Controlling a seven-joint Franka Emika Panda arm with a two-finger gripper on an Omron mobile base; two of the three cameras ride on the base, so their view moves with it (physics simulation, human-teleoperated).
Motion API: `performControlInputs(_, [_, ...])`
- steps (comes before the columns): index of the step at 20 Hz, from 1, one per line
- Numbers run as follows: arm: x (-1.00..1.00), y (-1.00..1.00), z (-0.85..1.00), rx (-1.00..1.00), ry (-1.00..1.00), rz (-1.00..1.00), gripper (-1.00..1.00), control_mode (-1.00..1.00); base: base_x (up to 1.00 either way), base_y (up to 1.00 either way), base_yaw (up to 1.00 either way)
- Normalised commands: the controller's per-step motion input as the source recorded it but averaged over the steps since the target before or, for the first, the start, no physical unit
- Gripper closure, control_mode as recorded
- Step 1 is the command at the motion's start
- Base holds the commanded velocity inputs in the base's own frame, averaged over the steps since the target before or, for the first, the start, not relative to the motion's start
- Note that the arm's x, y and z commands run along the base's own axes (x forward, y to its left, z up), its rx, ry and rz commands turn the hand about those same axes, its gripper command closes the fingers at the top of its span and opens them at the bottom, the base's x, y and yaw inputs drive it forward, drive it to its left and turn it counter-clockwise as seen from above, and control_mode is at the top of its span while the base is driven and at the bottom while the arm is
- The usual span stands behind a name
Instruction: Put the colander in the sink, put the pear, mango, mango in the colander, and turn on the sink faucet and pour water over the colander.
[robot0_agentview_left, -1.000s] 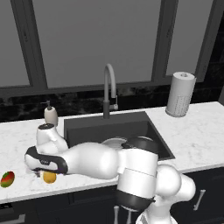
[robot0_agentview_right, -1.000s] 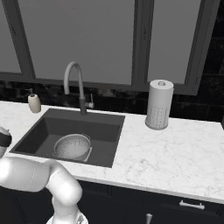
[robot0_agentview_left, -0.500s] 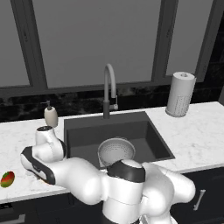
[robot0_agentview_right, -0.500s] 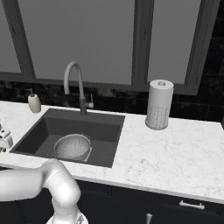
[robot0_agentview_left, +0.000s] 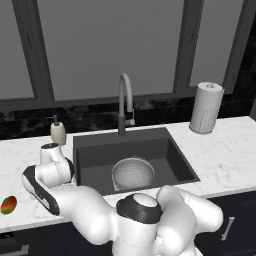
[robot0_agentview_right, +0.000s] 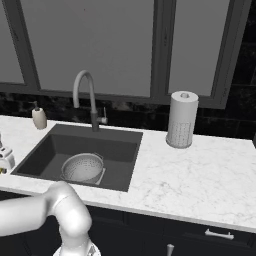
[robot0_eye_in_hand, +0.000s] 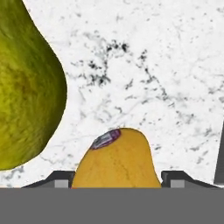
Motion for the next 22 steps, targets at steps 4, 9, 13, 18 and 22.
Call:
performControlInputs(4, [-0.13,-0.48,0.0,0.0,0.07,-0.01,1.0,-1.0,0.0,0.0,0.0])
performControlInputs(9, [-0.16,-0.65,0.18,0.0,0.0,-0.03,1.0,-1.0,0.0,0.0,0.0])
performControlInputs(13, [-0.29,-0.81,0.36,0.0,0.0,0.0,1.0,-1.0,0.0,0.0,0.0])
performControlInputs(18, [-0.2,-0.86,0.36,0.0,0.0,0.0,1.0,-1.0,0.0,0.0,0.0])
performControlInputs(22, [0.0,-0.85,0.39,0.0,0.0,0.0,1.0,-1.0,0.0,0.0,0.0])
